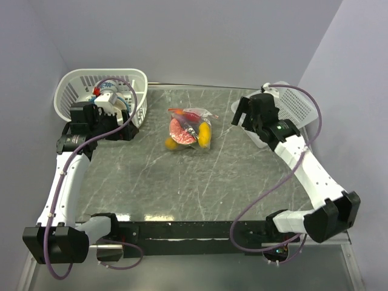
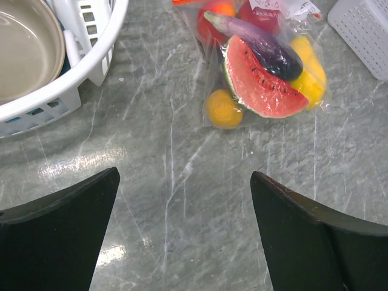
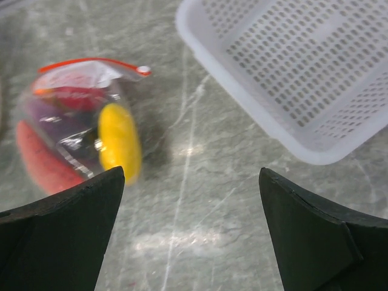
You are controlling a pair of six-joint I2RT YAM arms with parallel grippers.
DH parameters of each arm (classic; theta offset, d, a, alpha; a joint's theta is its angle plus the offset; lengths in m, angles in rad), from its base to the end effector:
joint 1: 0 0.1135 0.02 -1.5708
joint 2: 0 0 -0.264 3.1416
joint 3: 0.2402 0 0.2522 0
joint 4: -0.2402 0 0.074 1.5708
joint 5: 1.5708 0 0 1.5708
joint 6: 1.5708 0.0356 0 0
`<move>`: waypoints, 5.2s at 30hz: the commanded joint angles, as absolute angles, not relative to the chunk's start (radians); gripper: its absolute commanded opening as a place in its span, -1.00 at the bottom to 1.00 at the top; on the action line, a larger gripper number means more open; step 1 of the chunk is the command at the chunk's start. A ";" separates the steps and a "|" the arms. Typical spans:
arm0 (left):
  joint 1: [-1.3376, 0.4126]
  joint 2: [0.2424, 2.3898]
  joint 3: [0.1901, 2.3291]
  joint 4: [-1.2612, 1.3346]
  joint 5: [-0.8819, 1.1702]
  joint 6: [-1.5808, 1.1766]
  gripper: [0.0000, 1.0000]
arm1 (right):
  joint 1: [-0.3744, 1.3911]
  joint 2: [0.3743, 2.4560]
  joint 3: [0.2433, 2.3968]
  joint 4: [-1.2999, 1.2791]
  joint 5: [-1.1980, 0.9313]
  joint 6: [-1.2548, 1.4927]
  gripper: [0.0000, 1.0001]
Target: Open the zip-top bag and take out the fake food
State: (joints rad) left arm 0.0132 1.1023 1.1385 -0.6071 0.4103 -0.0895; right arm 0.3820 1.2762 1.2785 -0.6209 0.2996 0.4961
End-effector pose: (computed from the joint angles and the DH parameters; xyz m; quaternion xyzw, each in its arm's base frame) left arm 0.2333 -0.0111 0.3602 0.0534 0.8631 -0.1966 0.4622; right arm 0.2602 0.0932 0.3641 0.1184 0.8735 0.0726 0.4666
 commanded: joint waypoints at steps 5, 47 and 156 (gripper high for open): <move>0.009 1.060 1.106 -0.574 0.468 -0.040 0.94 | 0.390 1.497 1.417 -0.600 0.527 0.431 1.00; -0.359 1.716 1.328 -0.132 0.238 -0.158 0.94 | 0.337 1.760 1.175 -0.471 0.635 0.472 0.91; -0.495 1.117 1.221 -0.594 0.343 0.350 0.99 | 0.936 1.316 1.164 -0.112 -0.049 0.410 -1.00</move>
State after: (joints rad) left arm -0.4946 1.0767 1.1454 -0.6098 0.2749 0.3275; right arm 0.9329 1.3323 1.1408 -0.0303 -0.0711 0.5423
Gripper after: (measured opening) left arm 0.993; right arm 0.009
